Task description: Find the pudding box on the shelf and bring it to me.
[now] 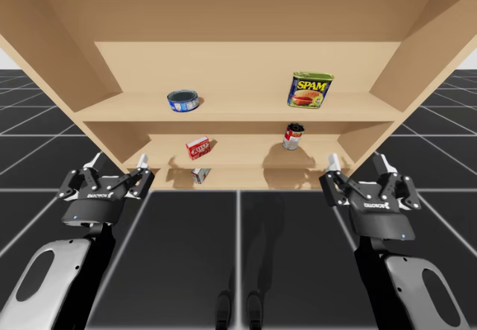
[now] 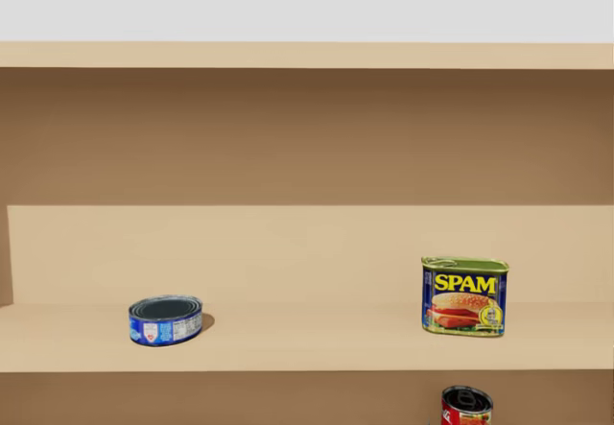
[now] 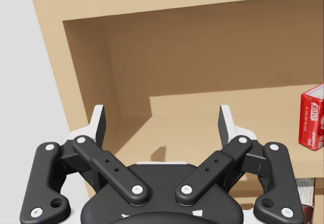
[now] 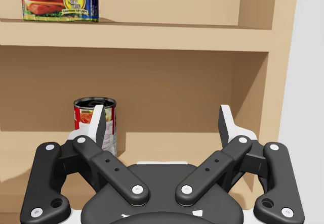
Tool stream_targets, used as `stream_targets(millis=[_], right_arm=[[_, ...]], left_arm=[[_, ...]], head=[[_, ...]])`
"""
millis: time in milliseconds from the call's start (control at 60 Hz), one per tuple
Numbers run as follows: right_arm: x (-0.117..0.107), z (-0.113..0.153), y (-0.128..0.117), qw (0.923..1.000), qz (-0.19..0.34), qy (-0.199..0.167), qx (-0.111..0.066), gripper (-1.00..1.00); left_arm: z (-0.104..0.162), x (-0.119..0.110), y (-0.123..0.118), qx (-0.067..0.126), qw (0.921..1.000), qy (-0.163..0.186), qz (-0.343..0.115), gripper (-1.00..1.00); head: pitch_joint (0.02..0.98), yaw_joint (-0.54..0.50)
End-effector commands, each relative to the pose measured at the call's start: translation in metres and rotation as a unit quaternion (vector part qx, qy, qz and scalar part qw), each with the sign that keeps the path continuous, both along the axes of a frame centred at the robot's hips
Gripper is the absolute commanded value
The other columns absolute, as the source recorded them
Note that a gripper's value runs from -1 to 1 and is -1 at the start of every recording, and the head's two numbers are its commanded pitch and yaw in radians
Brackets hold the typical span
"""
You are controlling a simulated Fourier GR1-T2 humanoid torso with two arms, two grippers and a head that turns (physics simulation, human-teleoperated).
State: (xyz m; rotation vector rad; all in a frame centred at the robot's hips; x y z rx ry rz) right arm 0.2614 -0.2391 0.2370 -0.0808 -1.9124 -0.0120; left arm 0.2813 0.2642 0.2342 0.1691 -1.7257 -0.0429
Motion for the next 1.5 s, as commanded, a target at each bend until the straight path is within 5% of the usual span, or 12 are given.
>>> stream_targets(millis=[17, 450, 817, 950, 1150, 1283, 1500], right_arm=[[-0.003, -0.001, 0.001, 0.9997, -0.020, -0.003, 0.011, -1.00], [-0.001, 0.003, -0.003, 0.9999, -0.012, 0.002, 0.008, -1.00], [0.000, -0.001, 0.003, 0.9994, -0.015, 0.012, -0.029, -1.00], [0.001, -0.001, 0.004, 0.9992, -0.020, 0.010, -0.032, -1.00], [0.001, 0.000, 0.000, 0.9993, -0.026, 0.008, -0.026, -1.00], [0.002, 0.000, -0.001, 0.9993, -0.026, 0.011, -0.026, -1.00], [0.002, -0.001, -0.004, 0.9993, -0.028, 0.014, -0.019, -1.00]], left_arm=[[0.000, 0.000, 0.000, 0.000, 1.0000, 0.001, 0.000, -1.00], [0.000, 0.001, 0.000, -0.001, 0.9999, 0.010, -0.004, -1.00], [0.000, 0.001, -0.001, -0.007, 0.9997, 0.015, -0.017, -1.00], [0.002, 0.000, 0.000, -0.025, 0.9991, 0.019, -0.029, -1.00], [0.005, -0.002, -0.002, -0.038, 0.9987, 0.012, -0.031, -1.00], [0.016, -0.012, -0.009, -0.070, 0.9970, -0.003, -0.033, -1.00], [0.032, -0.037, -0.027, -0.073, 0.9966, 0.001, -0.040, -1.00]], head=[[0.101, -0.01], [0.381, -0.01], [0.634, 0.13], [0.714, 0.19], [0.738, 0.20], [0.737, 0.20], [0.723, 0.20]])
